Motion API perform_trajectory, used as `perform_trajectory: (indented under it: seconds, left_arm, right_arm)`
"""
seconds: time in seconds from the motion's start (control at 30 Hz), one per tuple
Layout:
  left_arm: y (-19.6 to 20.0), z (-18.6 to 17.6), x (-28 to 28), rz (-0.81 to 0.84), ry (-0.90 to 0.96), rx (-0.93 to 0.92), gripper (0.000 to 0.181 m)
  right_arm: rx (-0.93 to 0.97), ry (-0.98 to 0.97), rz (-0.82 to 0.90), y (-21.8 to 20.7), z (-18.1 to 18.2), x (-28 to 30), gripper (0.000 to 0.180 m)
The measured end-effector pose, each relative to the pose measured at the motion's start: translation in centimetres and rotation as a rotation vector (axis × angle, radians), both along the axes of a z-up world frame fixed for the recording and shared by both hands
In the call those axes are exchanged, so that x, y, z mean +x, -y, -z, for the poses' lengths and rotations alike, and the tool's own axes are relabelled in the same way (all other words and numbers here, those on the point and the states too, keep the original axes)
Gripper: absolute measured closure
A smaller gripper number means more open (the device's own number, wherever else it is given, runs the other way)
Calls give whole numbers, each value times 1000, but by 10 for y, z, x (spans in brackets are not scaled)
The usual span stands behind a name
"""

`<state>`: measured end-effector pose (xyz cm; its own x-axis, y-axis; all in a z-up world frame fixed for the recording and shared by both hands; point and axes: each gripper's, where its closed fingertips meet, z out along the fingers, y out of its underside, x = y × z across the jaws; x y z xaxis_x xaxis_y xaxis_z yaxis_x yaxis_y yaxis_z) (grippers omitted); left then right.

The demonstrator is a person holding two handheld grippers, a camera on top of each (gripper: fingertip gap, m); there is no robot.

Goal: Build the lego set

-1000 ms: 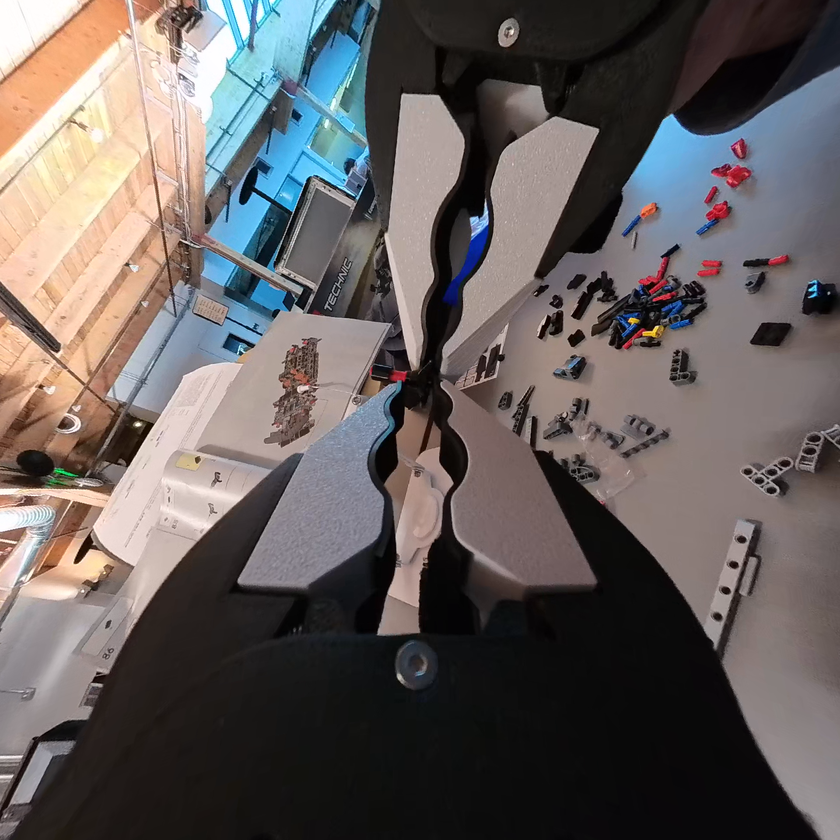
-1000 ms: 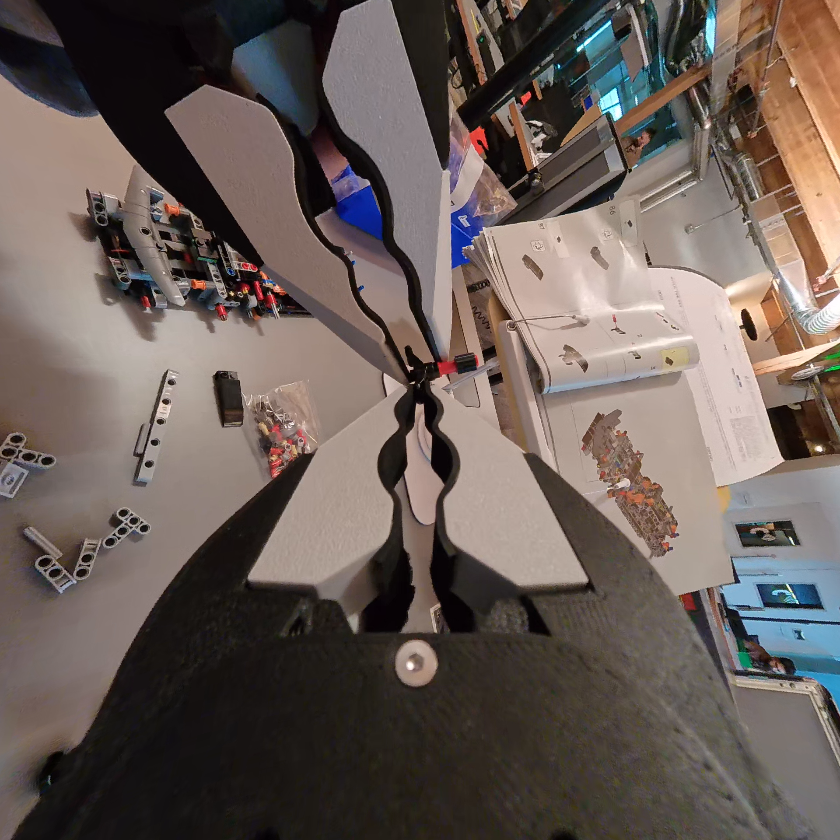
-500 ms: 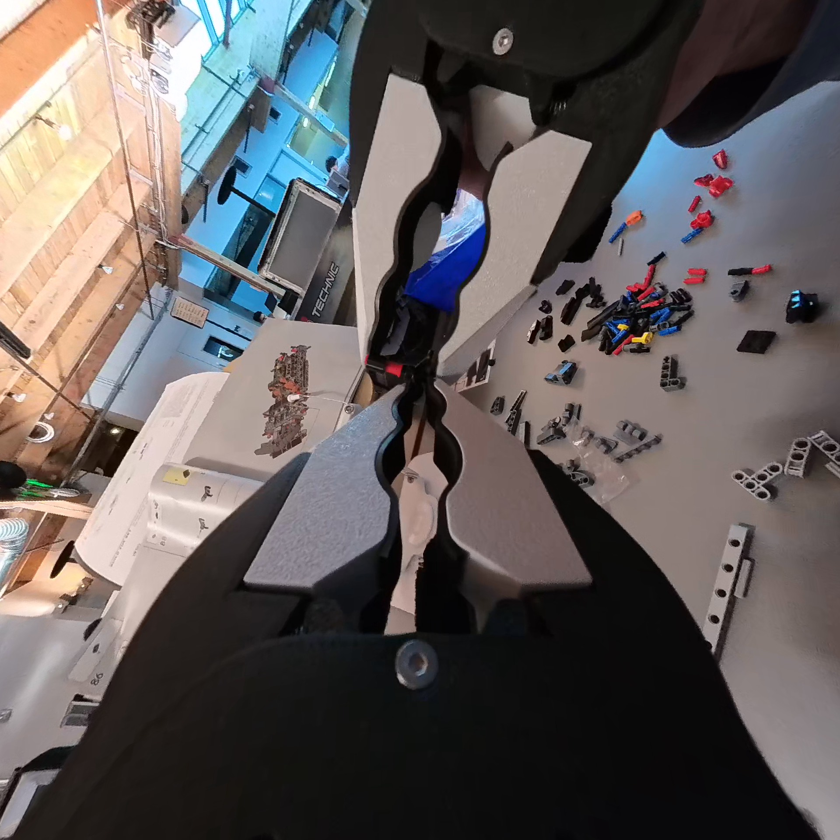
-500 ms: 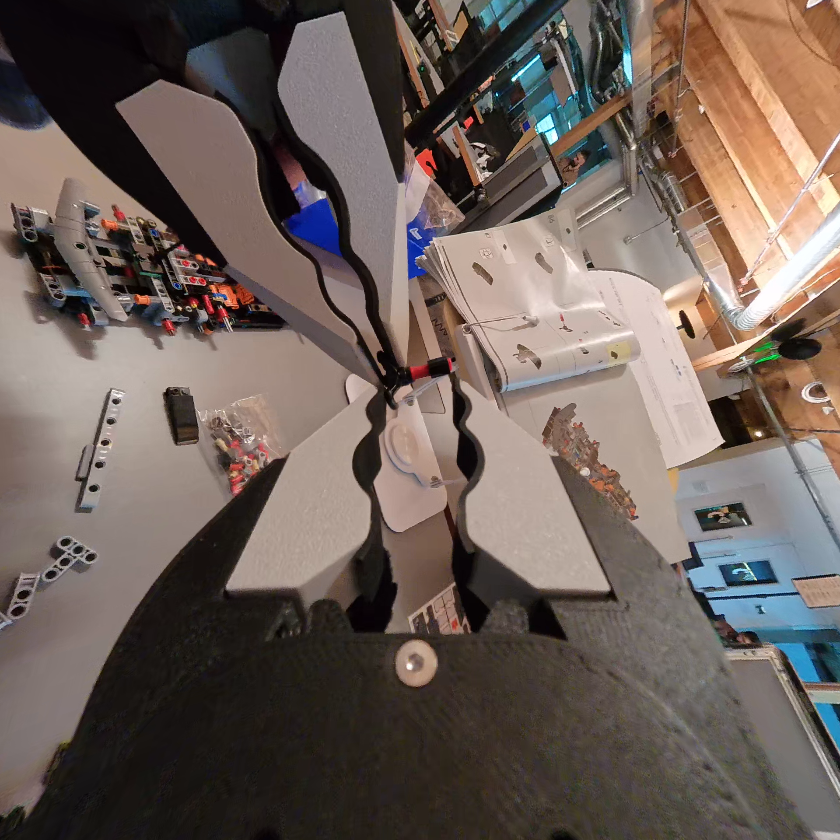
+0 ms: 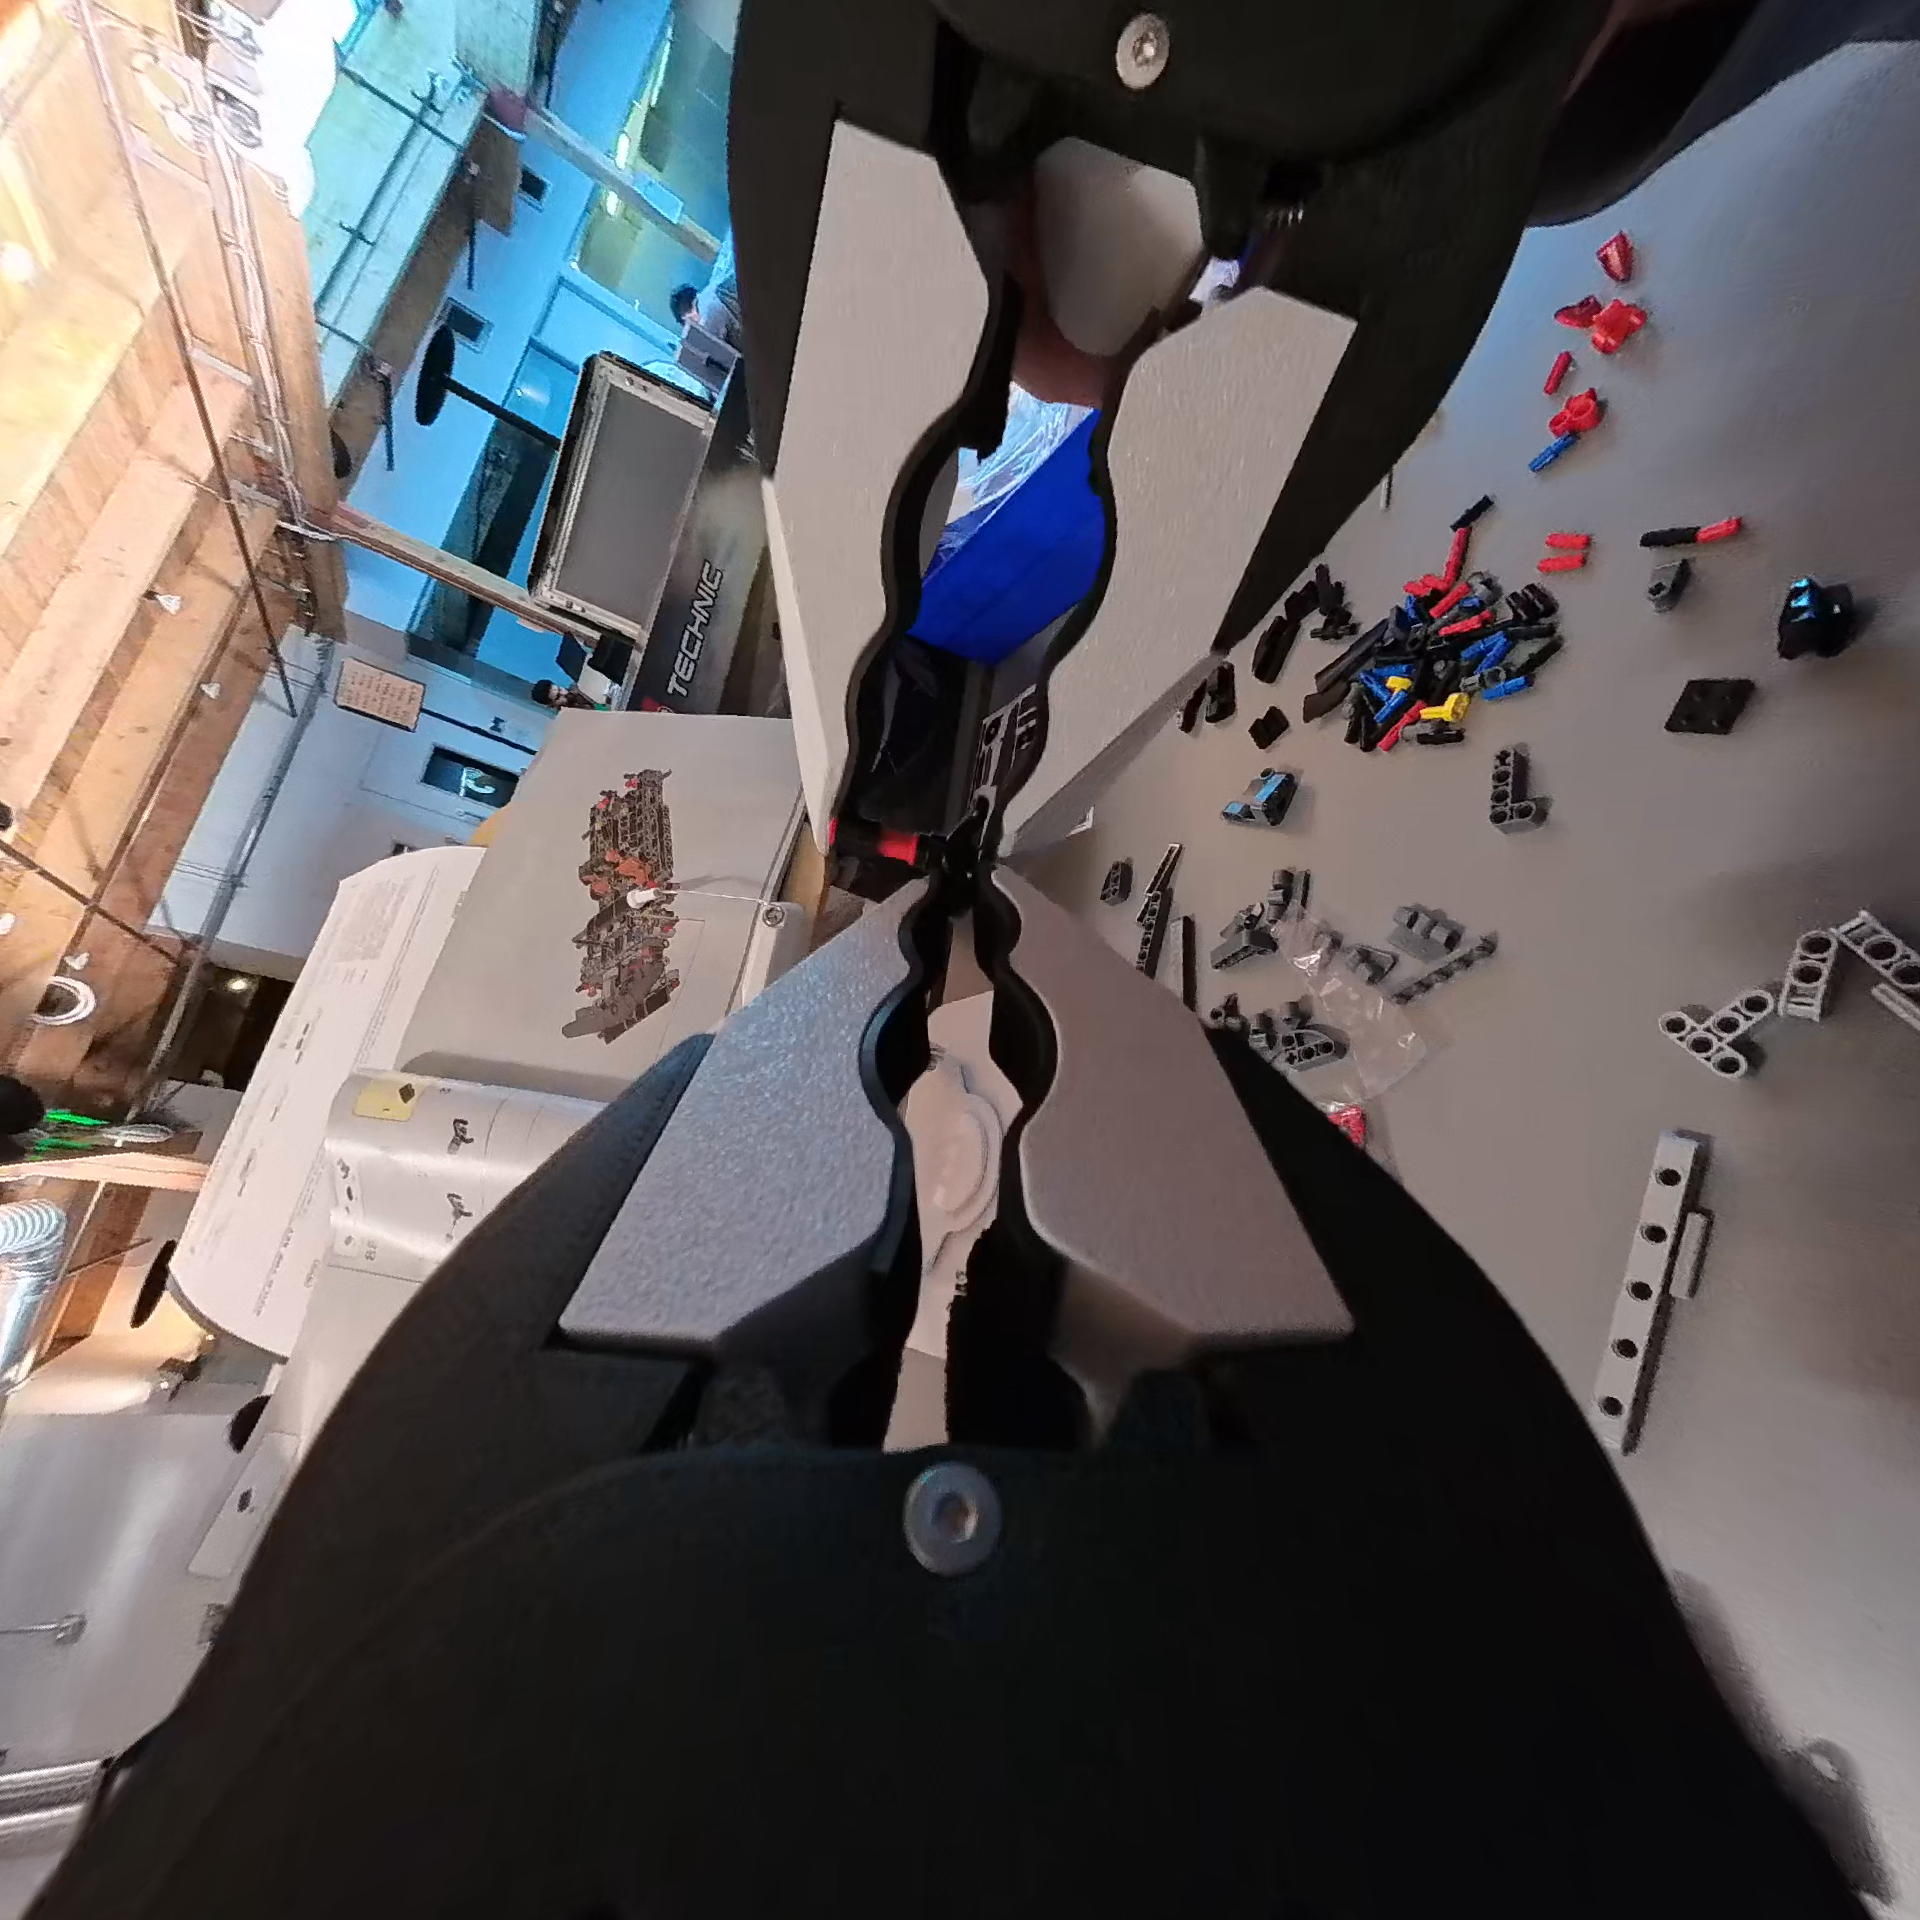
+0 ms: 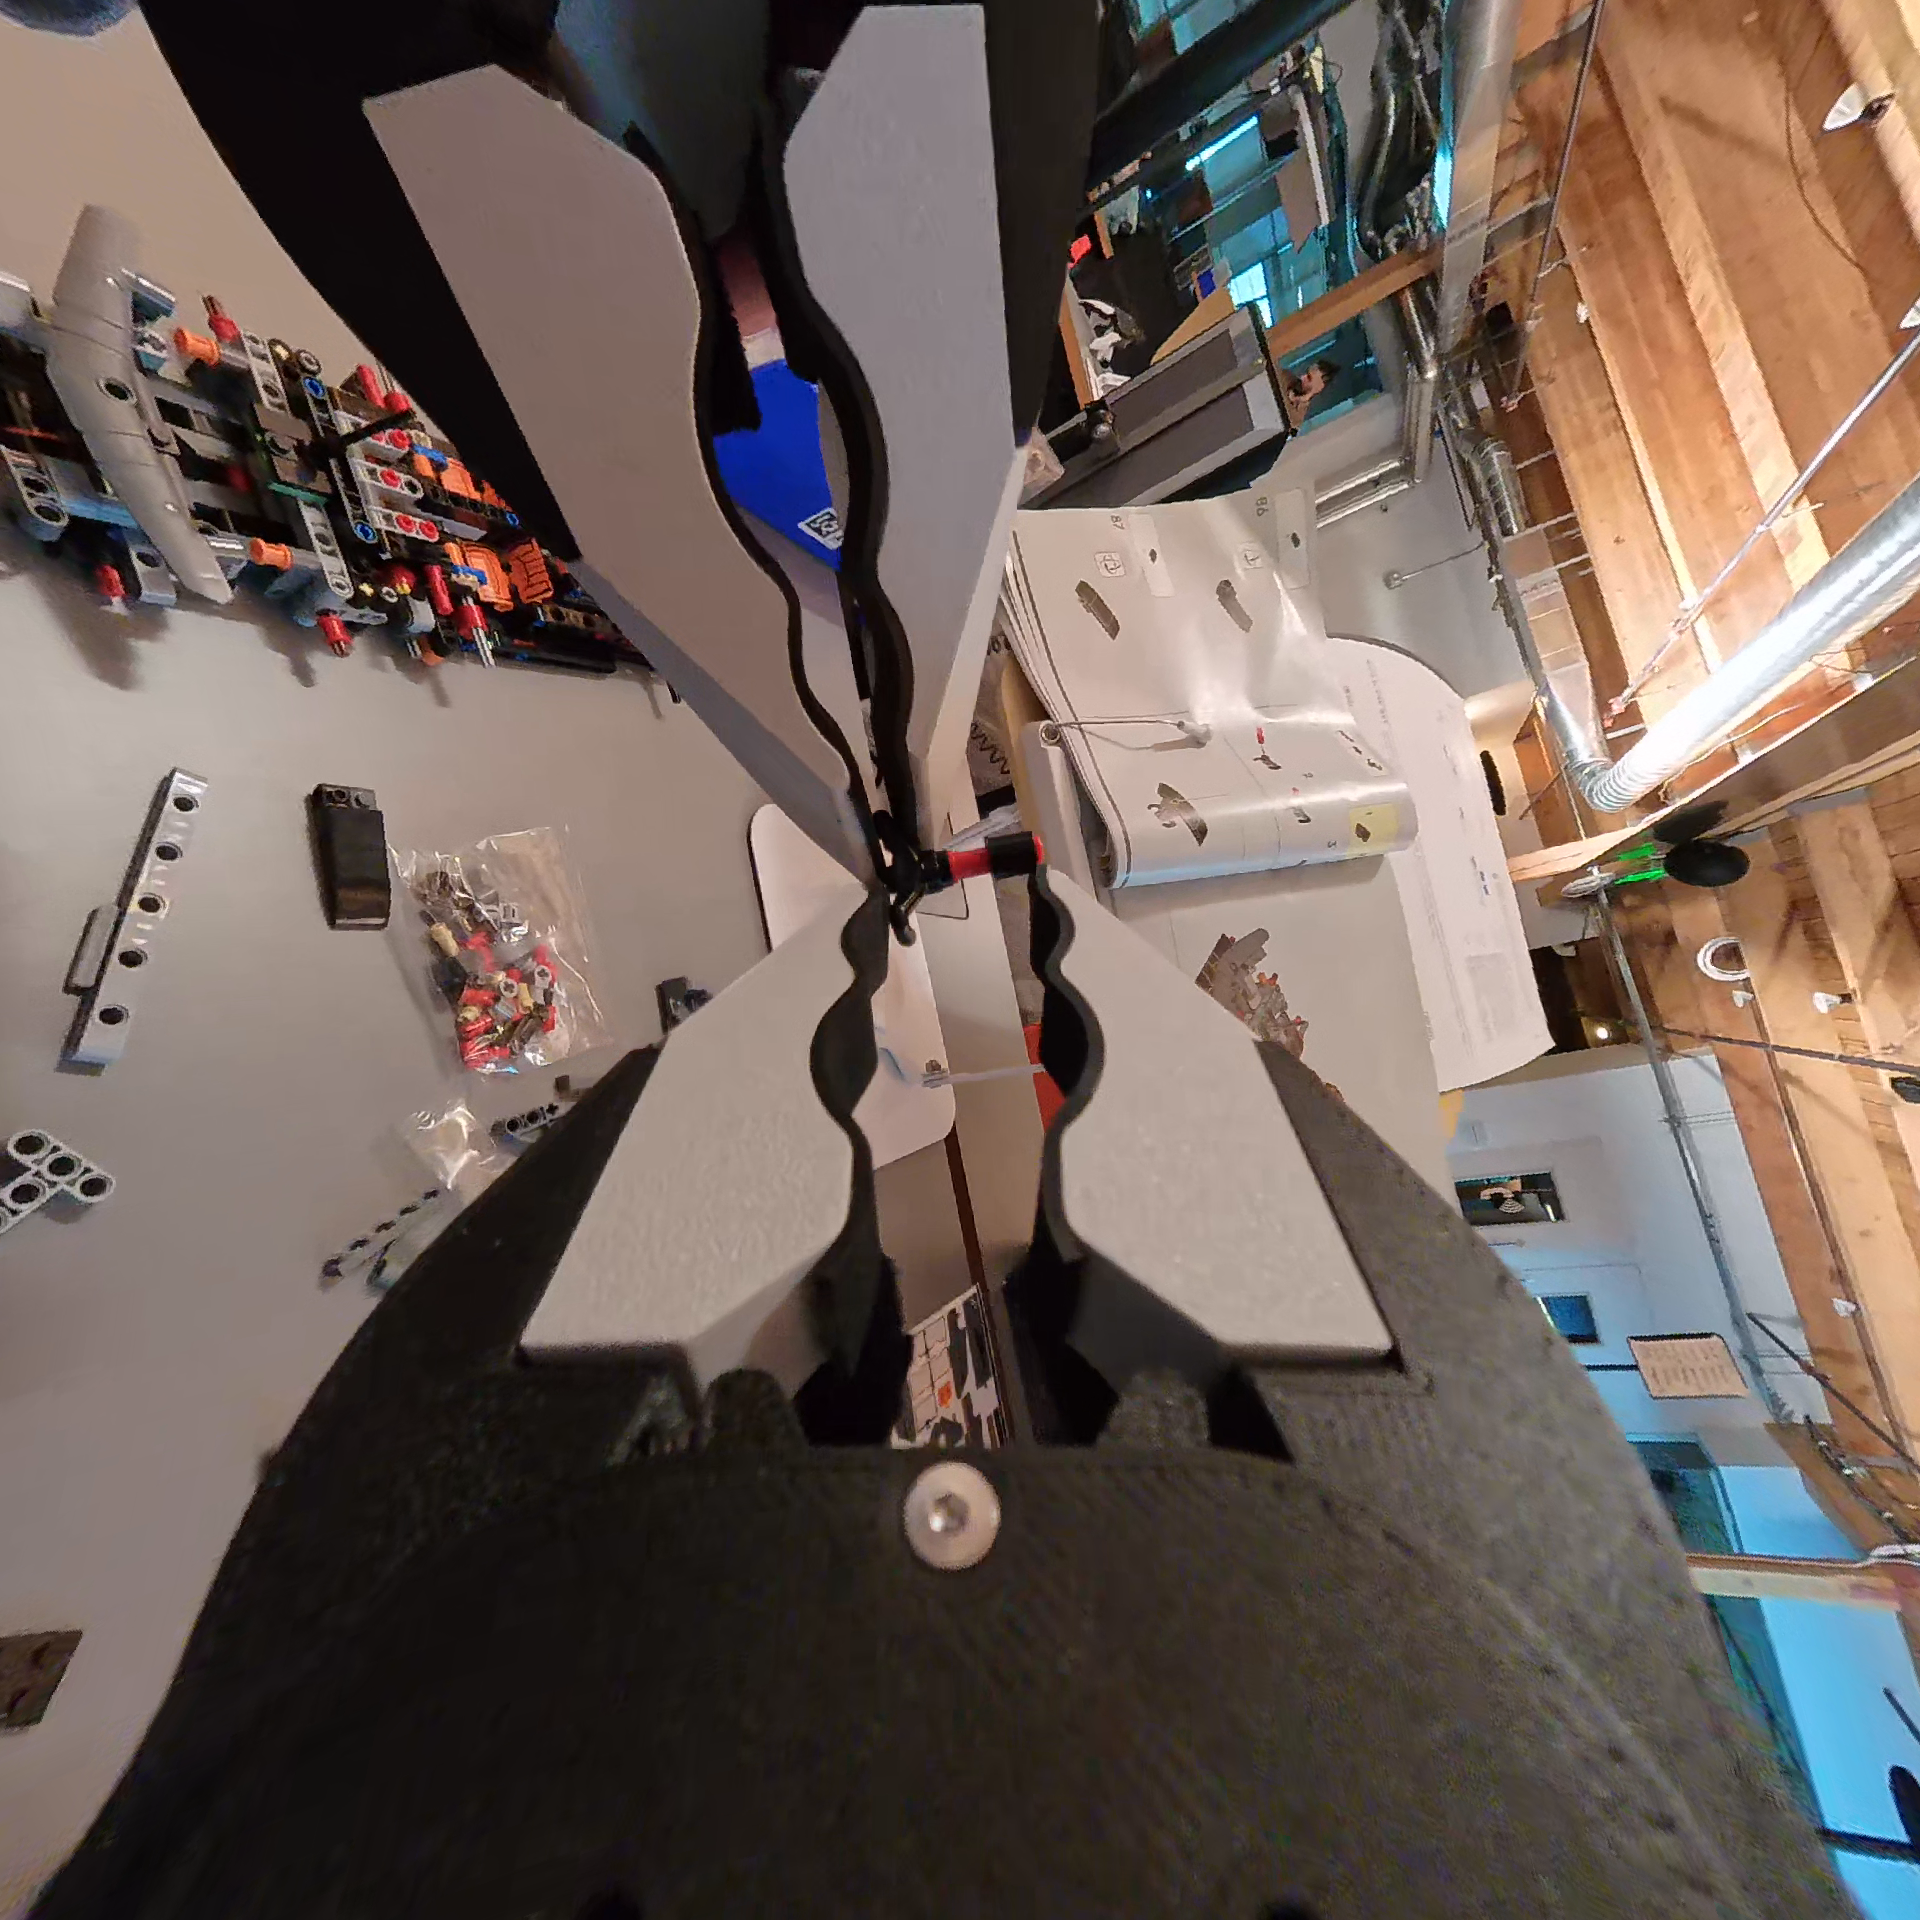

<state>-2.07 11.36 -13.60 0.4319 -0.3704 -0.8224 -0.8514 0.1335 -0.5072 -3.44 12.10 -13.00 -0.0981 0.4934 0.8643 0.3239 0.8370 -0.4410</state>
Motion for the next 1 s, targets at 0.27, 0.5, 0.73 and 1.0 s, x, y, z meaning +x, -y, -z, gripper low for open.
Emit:
perform_trajectory:
  seconds: [0.27, 0.5, 0.73, 1.0]
  left_arm:
    - [-1, -2, 2, 3, -15, 7, 180]
    - [-3, -3, 1, -1, -27, -16, 180]
    - [-6, 0, 2, -12, -53, -38, 179]
    - [-10, -3, 5, -13, -11, -37, 180]
  right_arm:
    - [18, 25, -13, 3, 3, 2, 173]
    - [-34, -20, 7, -1, 0, 1, 165]
    - [-45, -16, 40, -5, 3, 3, 165]
    - [-81, -19, 65, -9, 1, 7, 165]
